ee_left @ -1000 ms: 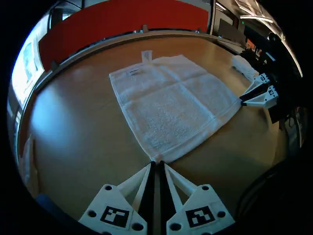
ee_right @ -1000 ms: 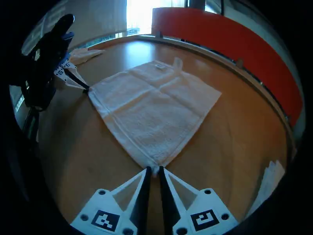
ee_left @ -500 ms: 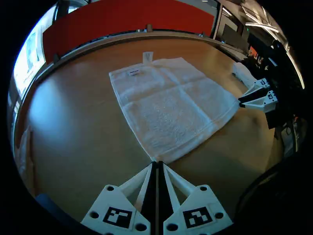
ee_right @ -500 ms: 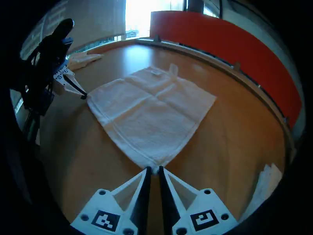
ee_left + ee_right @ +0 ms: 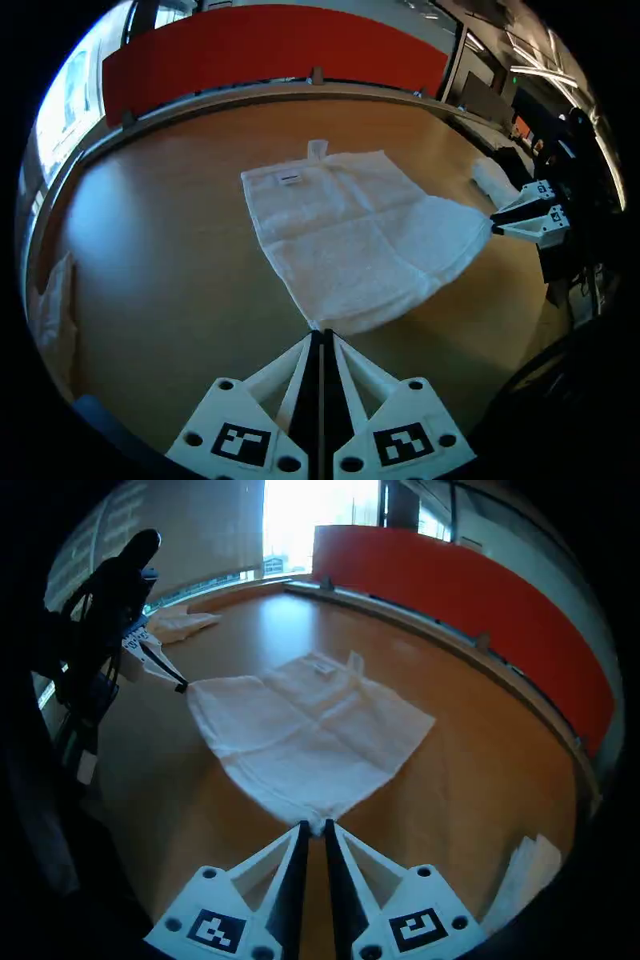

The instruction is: Fold towel

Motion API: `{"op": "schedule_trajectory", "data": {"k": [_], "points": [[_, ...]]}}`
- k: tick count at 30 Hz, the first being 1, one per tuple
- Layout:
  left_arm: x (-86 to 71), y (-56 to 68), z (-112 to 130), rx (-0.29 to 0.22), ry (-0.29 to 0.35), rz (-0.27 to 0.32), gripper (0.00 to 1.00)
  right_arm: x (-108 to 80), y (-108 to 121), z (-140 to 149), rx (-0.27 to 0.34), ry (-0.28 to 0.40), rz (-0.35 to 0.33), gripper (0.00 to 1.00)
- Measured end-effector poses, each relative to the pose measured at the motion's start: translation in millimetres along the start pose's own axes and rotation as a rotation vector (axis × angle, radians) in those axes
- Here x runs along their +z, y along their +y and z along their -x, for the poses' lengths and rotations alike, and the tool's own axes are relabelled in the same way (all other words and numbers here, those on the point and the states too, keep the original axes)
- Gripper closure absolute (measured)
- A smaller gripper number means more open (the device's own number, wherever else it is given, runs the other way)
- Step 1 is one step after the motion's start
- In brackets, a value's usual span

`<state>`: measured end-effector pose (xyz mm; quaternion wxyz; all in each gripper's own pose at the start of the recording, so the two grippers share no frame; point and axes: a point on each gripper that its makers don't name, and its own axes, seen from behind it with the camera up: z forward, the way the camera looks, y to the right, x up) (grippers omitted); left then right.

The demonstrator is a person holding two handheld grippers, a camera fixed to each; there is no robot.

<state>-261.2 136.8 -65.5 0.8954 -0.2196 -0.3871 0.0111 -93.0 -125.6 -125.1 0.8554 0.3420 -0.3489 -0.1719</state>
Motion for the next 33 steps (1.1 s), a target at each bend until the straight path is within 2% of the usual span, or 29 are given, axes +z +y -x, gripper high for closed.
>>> {"op": "schedule_trajectory", "data": {"k": [8,17,27,33], "points": [[-21.7,4.2,-11,-0.007,0.019,0.006,0.97,-18.5,-3,-13,0.02,0.025,-0.006,0.86],[-38.1,12.8,-20,-0.026,0.035,0.021,0.97,-37.8,-9,-24,0.031,0.041,-0.019,0.86],[-38.9,18.7,-27,-0.029,0.039,0.036,0.98,-39.7,-8,-26,0.04,0.045,-0.022,0.87],[-32.5,17.8,-26,-0.03,0.034,0.038,0.98,-31.9,-4,-17,0.055,0.03,-0.023,0.87]]}}
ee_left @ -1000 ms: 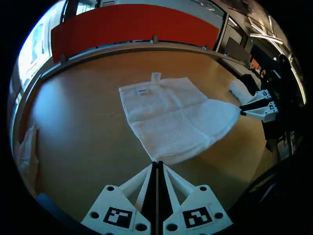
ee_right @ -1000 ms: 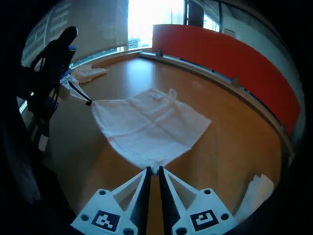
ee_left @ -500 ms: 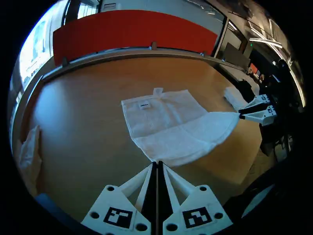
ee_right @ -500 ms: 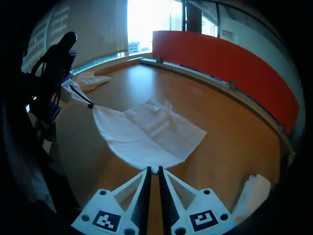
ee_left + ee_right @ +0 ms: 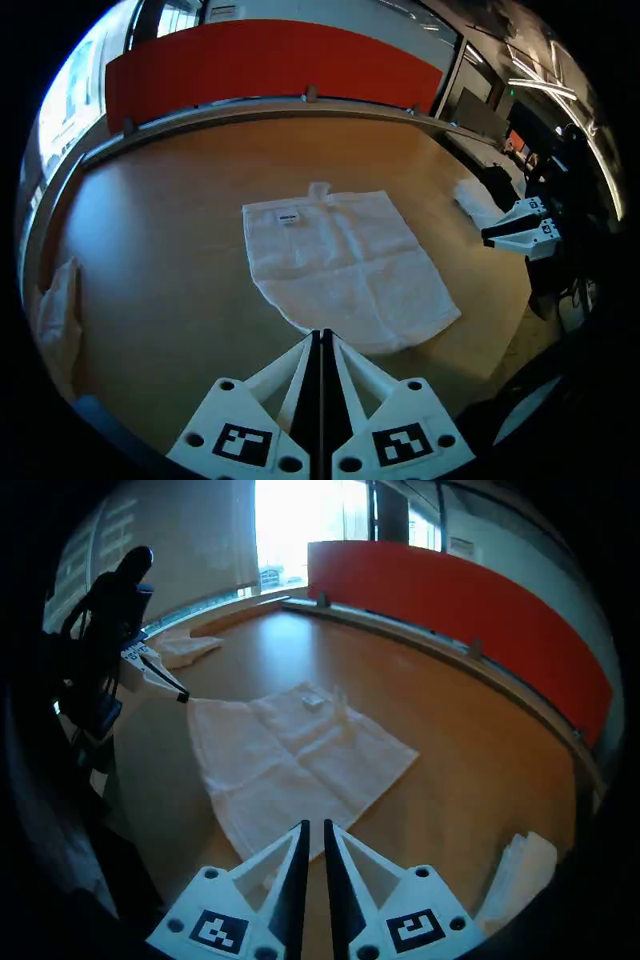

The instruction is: Fold towel

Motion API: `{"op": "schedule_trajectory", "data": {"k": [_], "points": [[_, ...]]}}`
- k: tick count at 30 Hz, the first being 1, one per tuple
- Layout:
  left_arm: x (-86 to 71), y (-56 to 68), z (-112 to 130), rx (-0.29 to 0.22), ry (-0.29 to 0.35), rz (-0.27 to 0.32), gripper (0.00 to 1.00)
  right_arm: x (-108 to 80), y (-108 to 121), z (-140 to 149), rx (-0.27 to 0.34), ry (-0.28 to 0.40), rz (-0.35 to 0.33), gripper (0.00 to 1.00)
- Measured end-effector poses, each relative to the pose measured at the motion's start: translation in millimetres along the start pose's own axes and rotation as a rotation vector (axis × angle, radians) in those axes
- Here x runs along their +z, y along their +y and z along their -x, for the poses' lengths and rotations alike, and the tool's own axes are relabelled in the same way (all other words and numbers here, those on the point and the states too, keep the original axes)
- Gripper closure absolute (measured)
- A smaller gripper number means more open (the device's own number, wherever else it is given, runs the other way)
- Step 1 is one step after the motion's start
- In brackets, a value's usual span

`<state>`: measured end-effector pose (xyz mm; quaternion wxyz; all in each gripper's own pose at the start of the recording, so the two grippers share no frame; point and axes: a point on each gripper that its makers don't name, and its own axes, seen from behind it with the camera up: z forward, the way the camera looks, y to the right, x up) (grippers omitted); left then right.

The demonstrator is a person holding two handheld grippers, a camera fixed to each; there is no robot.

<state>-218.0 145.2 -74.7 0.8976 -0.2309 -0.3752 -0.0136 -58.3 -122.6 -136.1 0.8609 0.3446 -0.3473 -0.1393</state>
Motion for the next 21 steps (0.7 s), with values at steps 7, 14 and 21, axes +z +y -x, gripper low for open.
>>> {"op": "schedule_trajectory", "data": {"k": [7,14,21], "points": [[2.6,0.0,3.5,-0.007,-0.005,0.001,0.98,2.5,0.0,6.9,-0.004,-0.009,0.003,0.87],[2.0,-1.7,8.0,-0.002,-0.013,-0.002,0.99,3.0,-2.6,5.5,-0.014,-0.007,0.003,0.87],[1.4,-1.6,6.7,-0.003,-0.011,-0.003,0.99,3.0,-3.2,4.8,-0.022,-0.006,0.006,0.87]]}}
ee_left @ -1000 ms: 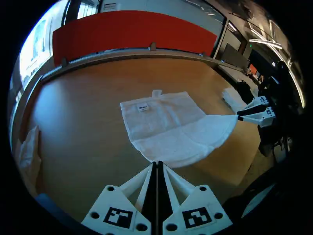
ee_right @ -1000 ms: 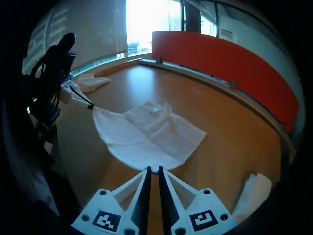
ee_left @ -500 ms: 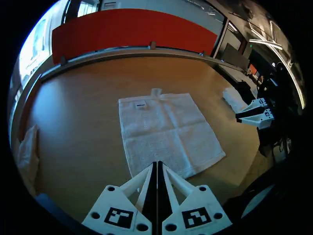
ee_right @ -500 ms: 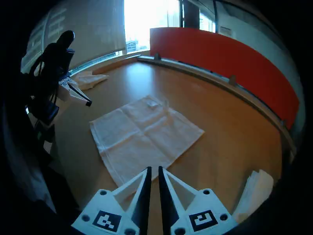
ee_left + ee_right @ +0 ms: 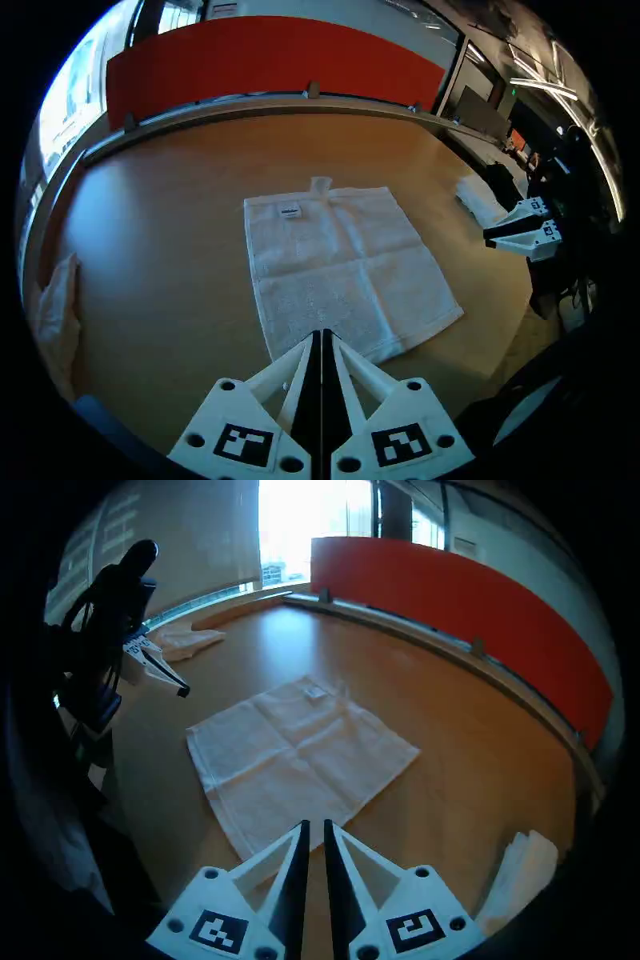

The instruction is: Fold towel

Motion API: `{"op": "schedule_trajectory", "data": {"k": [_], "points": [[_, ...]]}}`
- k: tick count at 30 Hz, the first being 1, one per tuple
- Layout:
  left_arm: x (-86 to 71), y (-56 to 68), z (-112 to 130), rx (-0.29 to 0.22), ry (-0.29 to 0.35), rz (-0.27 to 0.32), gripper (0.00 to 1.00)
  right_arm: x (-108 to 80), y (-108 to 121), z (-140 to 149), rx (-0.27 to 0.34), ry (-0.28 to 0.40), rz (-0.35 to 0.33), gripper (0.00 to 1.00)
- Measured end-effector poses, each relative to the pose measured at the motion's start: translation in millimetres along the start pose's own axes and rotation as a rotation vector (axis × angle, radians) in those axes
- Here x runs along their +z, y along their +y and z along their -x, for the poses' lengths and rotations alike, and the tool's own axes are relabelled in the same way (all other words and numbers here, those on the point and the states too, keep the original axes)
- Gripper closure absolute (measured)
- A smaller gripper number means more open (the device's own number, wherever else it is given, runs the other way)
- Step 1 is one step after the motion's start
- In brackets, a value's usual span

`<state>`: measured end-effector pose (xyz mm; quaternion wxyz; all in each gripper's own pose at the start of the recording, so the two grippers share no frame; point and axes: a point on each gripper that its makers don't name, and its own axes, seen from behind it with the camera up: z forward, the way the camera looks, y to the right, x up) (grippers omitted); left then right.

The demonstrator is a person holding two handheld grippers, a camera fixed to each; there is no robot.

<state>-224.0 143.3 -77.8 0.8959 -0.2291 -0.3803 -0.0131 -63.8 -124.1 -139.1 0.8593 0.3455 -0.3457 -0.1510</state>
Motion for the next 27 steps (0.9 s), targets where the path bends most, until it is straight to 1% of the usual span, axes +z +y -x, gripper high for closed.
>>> {"op": "schedule_trajectory", "data": {"k": [2,5,6,7,8,11,12,14,16,20,27], "points": [[0.0,-0.6,0,0.001,-0.002,-0.003,0.99,-0.4,1,0,-0.002,0.001,0.005,0.87],[0.6,-5.7,3,0.001,-0.017,-0.023,0.99,-0.6,3,-1,-0.005,0.002,0.019,0.87],[1.3,-7.2,5,0.003,-0.023,-0.029,0.99,-0.7,4,0,-0.006,0.002,0.024,0.86],[2.2,-8.6,6,0.005,-0.029,-0.035,0.96,-0.7,6,0,-0.006,0.001,0.031,0.83],[3.2,-10.2,7,0.007,-0.036,-0.041,0.93,-0.7,7,1,-0.007,0.0,0.038,0.75],[3.2,-11.2,6,0.016,-0.029,-0.044,0.73,-0.7,10,2,-0.007,-0.004,0.054,0.47],[2.9,-10.9,6,0.016,-0.027,-0.042,0.67,-0.6,10,2,-0.007,-0.004,0.058,0.42],[1.8,-9.3,5,0.014,-0.025,-0.035,0.46,-0.6,10,3,-0.01,-0.005,0.063,0.37],[1.4,-8.6,5,0.012,-0.024,-0.031,0.37,-0.4,10,3,-0.01,-0.005,0.063,0.37],[0.5,-8.9,6,0.017,-0.024,-0.029,0.34,0.4,7,3,-0.009,-0.006,0.062,0.35],[1.3,-12.0,15,0.043,-0.041,-0.035,0.34,3.2,1,7,-0.004,-0.01,0.064,0.34]]}}
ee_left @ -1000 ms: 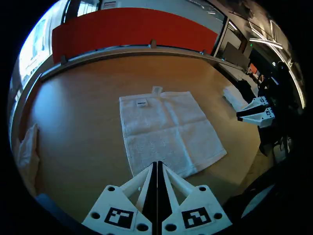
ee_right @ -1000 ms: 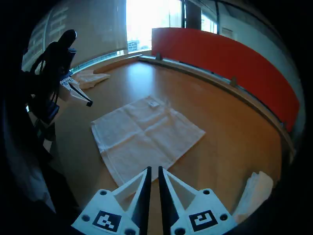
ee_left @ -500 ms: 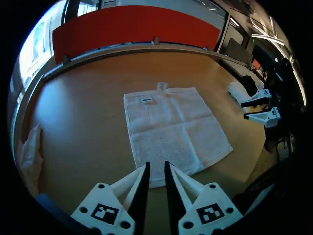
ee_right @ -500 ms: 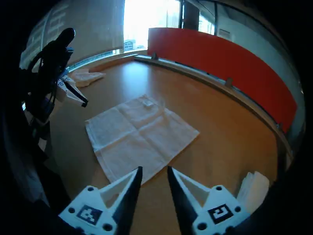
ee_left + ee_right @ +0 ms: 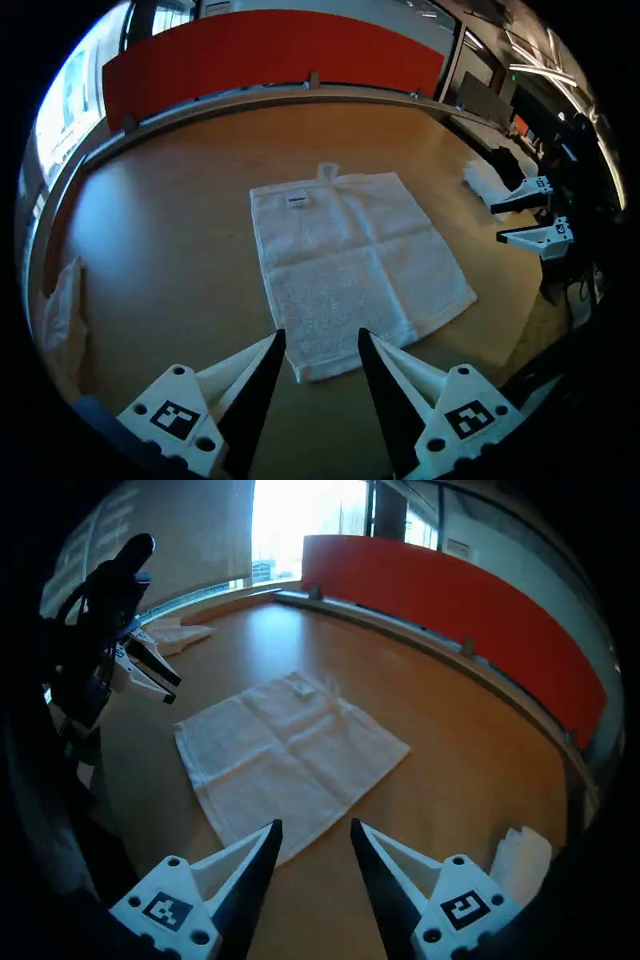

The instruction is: Fold towel

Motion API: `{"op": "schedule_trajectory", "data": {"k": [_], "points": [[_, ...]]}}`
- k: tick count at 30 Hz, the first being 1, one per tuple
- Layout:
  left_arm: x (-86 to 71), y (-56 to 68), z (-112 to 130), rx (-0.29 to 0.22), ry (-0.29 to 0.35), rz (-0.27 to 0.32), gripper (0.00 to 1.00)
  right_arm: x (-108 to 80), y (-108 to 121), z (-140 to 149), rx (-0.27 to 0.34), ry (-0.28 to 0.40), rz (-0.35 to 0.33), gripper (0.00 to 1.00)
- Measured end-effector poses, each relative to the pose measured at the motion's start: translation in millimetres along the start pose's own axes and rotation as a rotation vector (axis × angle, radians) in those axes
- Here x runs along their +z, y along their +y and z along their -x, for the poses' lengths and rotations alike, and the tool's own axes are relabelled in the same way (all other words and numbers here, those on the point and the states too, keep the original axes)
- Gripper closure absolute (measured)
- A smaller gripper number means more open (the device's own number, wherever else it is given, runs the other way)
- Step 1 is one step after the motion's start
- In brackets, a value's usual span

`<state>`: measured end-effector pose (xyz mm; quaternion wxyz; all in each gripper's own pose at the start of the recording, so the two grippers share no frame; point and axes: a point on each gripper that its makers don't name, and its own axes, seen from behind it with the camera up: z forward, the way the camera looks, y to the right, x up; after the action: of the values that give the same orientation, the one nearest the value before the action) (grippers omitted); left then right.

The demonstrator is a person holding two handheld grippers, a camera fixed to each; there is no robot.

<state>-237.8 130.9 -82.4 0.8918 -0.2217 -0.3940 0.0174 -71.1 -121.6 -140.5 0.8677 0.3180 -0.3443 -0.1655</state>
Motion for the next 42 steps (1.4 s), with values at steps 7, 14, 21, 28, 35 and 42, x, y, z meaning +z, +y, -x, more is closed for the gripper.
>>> {"op": "schedule_trajectory", "data": {"k": [7,14,21,28,35,42], "points": [[6.8,-2.2,14,0.011,-0.018,0.003,0.34,6.5,-11,13,0.008,-0.016,0.0,0.34],[16.9,-7.4,31,0.027,-0.038,-0.002,0.34,17.1,-23,33,0.017,-0.038,-0.003,0.34],[26.8,-9.8,44,0.034,-0.054,0.002,0.34,26.5,-35,51,0.025,-0.062,-0.012,0.34],[36.2,-9.7,58,0.047,-0.075,0.014,0.34,29.2,-45,62,0.025,-0.077,-0.02,0.34],[42.4,-10.0,71,0.032,-0.091,0.027,0.35,31.6,-55,74,0.034,-0.094,-0.031,0.34],[44.0,-9.6,73,0.028,-0.083,0.036,0.35,35.3,-60,88,0.019,-0.118,-0.03,0.34]]}}
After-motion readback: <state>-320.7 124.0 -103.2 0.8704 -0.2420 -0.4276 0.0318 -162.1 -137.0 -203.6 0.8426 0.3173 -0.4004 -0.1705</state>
